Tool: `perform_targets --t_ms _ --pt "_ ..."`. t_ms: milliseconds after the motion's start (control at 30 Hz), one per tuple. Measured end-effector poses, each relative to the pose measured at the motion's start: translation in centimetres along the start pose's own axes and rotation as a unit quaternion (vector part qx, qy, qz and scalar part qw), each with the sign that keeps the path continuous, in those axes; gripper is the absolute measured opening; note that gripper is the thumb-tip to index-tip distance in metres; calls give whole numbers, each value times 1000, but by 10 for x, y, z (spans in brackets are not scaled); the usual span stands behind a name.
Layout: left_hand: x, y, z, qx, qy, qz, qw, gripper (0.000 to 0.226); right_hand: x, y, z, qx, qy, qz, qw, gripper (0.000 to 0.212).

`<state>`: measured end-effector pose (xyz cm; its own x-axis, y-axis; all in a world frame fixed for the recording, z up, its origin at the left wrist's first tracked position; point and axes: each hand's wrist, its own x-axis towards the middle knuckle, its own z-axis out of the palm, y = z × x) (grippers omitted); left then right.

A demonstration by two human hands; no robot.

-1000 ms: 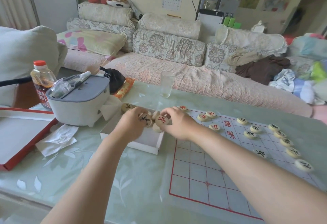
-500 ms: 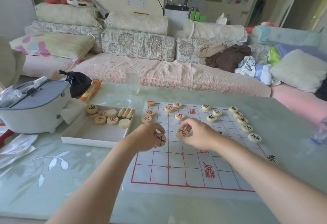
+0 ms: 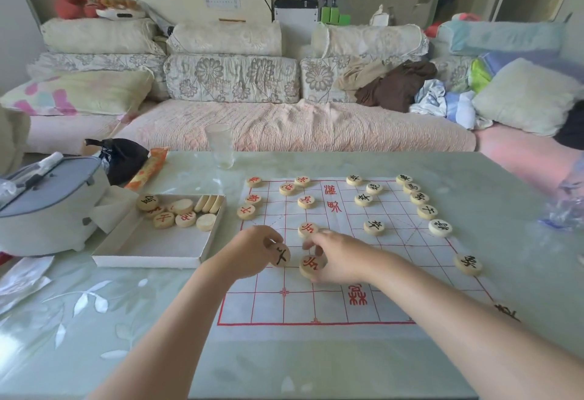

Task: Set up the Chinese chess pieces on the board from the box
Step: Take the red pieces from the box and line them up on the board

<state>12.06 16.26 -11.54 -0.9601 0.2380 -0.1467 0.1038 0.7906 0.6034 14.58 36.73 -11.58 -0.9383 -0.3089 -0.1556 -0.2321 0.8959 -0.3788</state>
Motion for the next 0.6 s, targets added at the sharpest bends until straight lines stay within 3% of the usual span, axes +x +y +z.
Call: perform_targets --t_ms 133,300,600 --pt "2 10 2 -149 -9 -21 989 24 -6 -4 -6 80 34 -6 996 63" --pt "7 24 7 -281 -23 -35 959 21 -10 -4 -4 181 117 -33 976 49" --pt "2 56 13 -421 -74 -52 902 15 -28 22 -14 210 181 -52 959 39"
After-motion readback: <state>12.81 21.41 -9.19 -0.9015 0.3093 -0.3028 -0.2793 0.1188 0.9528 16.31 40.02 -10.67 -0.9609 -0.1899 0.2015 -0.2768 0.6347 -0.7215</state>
